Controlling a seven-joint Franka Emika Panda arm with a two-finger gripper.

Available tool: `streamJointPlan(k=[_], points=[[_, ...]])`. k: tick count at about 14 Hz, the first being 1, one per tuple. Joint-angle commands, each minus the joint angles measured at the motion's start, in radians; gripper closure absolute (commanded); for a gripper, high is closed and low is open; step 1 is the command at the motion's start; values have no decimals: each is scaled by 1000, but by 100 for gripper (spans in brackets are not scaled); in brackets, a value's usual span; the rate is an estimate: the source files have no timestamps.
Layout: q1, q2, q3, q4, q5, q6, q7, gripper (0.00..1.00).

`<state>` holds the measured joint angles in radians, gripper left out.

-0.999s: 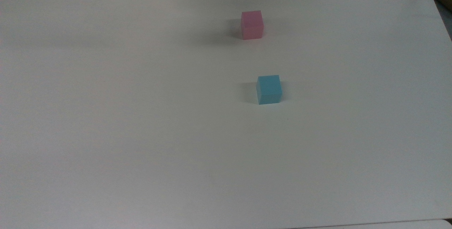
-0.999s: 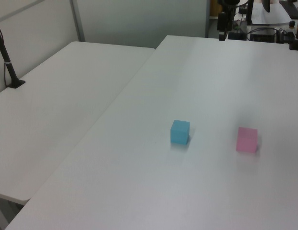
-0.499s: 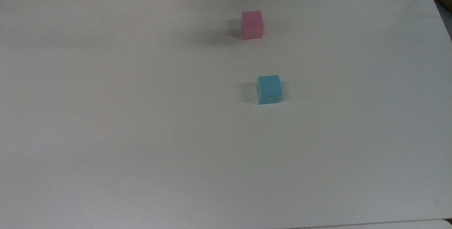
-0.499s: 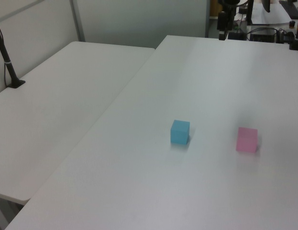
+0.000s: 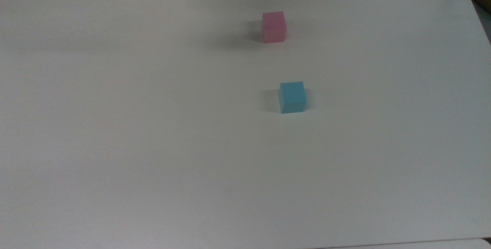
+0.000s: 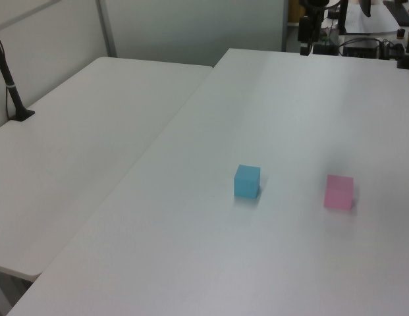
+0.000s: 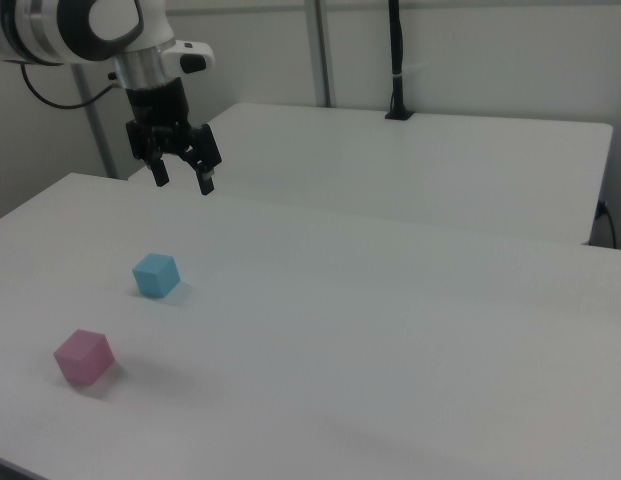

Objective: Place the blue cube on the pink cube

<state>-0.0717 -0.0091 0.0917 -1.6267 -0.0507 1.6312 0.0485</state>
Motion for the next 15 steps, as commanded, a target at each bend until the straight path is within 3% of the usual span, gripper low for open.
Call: streamJointPlan(k=[1,6,9,11,15], points=[[81,3,3,11,2,-5,92,0],[249,6,3,17,8,6,227,0],[318,23,3,24,37,10,238,0],[346,63,3,68,37,13,243,0],[363,234,2,226,26,12,255,0]])
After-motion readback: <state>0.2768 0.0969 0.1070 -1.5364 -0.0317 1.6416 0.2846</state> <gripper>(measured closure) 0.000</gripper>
